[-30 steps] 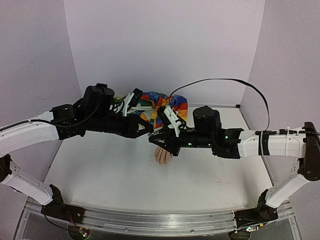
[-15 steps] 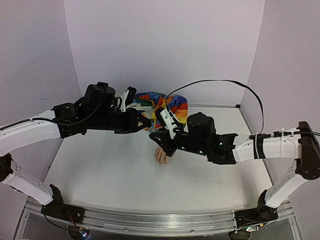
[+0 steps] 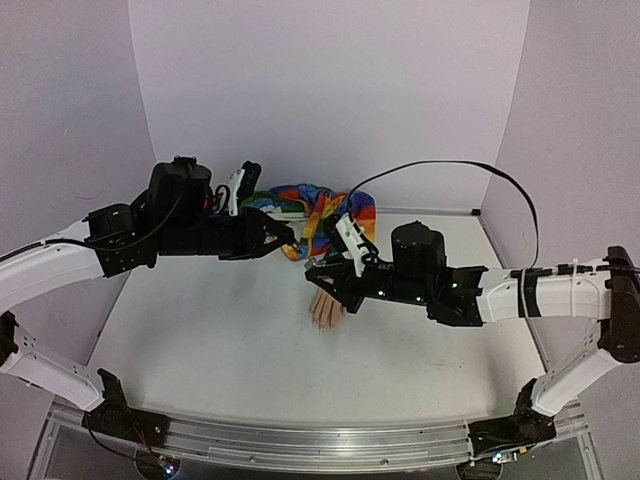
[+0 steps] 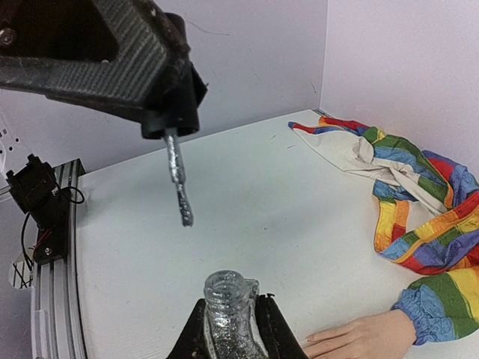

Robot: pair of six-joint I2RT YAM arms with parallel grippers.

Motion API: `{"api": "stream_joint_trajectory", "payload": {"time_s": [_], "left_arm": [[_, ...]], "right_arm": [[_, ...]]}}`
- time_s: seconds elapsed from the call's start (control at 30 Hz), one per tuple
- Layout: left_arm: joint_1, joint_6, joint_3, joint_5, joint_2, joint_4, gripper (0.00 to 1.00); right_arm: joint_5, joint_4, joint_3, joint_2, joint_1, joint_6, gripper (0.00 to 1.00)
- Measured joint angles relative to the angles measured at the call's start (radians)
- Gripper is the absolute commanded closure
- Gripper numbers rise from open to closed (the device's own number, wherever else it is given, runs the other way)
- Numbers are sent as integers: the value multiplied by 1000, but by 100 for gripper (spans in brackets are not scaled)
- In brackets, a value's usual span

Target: Paint the nails

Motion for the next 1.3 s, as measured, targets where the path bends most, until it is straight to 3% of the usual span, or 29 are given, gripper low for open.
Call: {"api": "stream_joint_trajectory", "payload": {"time_s": [0.3,0.53,0.73,1.03,1.3], "left_arm": [[10,17,-3,-4,-1,1,100],[54,22,-4,90,34,3,100],[49,39,-4,146,224,28,100],[-94,97,-8,-24,449,58,100],[-108,98,-15,-142,542,151,100]], "right_arm": [[-8,4,-100,-99,-27,3,100],[-48,-70,-192,-262,-208,10,100],[-53,-159,-225,-397,-341,-13,100],[-45,-198,-277,-459,-372,-58,100],[-39,-190,-306,-465,-372,-69,100]]}}
